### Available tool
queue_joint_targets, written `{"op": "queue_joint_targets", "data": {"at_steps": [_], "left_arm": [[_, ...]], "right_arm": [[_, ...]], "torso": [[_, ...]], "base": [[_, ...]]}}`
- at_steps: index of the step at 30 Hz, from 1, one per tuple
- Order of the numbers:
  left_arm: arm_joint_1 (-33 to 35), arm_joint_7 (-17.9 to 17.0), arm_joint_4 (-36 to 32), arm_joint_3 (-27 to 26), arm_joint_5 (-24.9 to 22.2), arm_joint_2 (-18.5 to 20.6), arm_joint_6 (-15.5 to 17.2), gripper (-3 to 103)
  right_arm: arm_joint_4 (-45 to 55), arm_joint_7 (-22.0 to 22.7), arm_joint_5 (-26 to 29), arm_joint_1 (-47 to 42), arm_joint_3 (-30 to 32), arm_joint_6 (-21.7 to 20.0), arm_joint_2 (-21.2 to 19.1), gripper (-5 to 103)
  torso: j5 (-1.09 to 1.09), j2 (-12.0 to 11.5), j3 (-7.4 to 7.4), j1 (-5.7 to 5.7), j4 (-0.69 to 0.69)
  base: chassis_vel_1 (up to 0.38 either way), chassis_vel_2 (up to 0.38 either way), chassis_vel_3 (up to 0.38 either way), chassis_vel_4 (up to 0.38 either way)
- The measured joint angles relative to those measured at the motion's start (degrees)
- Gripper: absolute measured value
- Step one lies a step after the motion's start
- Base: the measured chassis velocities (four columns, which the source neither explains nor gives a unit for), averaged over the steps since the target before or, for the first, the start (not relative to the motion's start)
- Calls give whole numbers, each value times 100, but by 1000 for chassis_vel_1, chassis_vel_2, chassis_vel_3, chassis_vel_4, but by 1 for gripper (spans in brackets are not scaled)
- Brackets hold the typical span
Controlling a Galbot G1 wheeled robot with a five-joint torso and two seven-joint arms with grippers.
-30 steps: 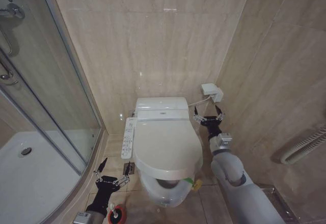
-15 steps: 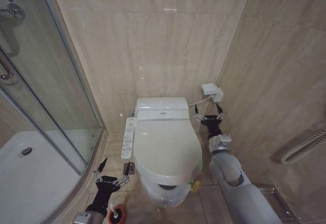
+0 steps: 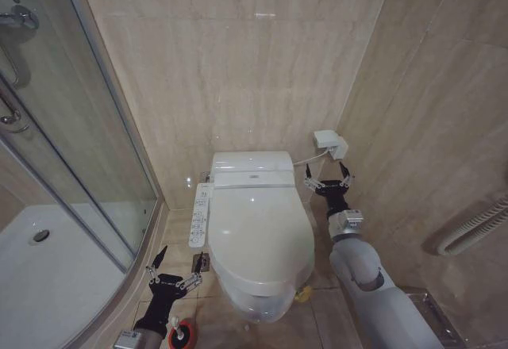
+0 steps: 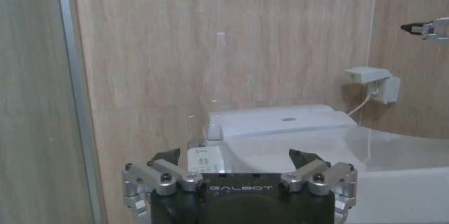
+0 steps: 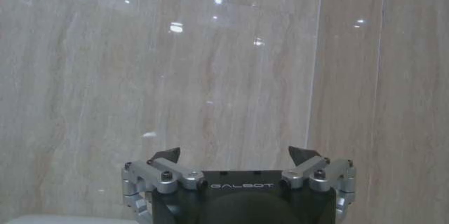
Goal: Open the toilet lid, clean the toilet bowl with a toilet brush, close the toilet lid, and flush.
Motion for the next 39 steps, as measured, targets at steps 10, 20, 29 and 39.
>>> {"op": "queue_joint_targets", "data": {"at_steps": [10, 20, 29, 39], "left_arm": [[0, 0, 0, 0, 0, 0, 0, 100], [0, 0, 0, 0, 0, 0, 0, 100], [0, 0, 0, 0, 0, 0, 0, 100], [0, 0, 0, 0, 0, 0, 0, 100]], "right_arm": [[62, 61, 12, -89, -12, 52, 20, 100], [180, 40, 10, -189, -39, 75, 72, 100], [243, 22, 10, -338, -19, 124, 78, 100], [255, 6, 5, -446, -14, 209, 102, 100]], "torso": [[-1, 0, 0, 1, 0], [0, 0, -1, -2, 0], [0, 0, 0, 1, 0], [0, 0, 0, 0, -1]], "base": [[3, -3, -3, 6], [95, -97, -92, 98], [86, -88, -83, 83], [109, -101, -110, 117]]}}
